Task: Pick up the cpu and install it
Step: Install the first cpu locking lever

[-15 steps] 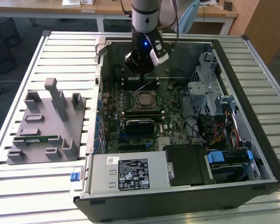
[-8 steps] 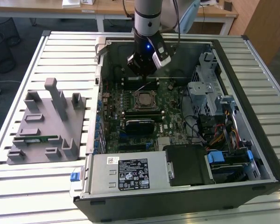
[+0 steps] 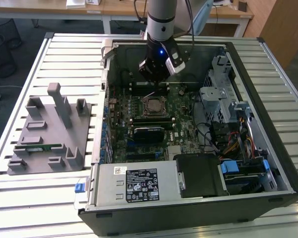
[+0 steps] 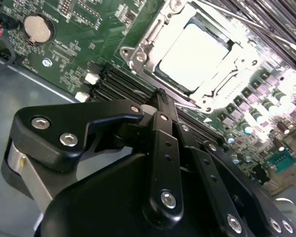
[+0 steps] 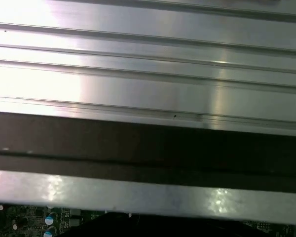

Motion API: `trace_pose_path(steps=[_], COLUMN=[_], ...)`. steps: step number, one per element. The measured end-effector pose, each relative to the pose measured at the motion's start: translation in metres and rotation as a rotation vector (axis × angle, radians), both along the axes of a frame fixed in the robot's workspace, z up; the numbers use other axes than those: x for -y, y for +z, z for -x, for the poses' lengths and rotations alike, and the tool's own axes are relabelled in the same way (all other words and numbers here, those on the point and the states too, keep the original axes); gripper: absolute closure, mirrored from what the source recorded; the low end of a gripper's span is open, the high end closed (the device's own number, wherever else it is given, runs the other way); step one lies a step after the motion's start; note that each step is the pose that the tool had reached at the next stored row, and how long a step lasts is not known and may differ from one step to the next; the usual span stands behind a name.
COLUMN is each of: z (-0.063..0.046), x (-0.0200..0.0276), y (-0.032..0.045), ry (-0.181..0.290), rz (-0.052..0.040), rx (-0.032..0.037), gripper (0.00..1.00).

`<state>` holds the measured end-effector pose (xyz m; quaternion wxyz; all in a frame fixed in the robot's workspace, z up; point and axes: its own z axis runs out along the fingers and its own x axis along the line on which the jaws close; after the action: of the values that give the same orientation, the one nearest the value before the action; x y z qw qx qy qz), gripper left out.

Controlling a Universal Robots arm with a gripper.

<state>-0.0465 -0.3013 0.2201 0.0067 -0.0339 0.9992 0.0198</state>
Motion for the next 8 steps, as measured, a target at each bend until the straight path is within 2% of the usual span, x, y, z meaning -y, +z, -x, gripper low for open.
trace_pose_path(steps=[8], z=[-0.0039], x=[0.0], y=[-0.0075], ry=[0.0], rz=[-0.0001], rx=[-0.0003], gripper=[0.89])
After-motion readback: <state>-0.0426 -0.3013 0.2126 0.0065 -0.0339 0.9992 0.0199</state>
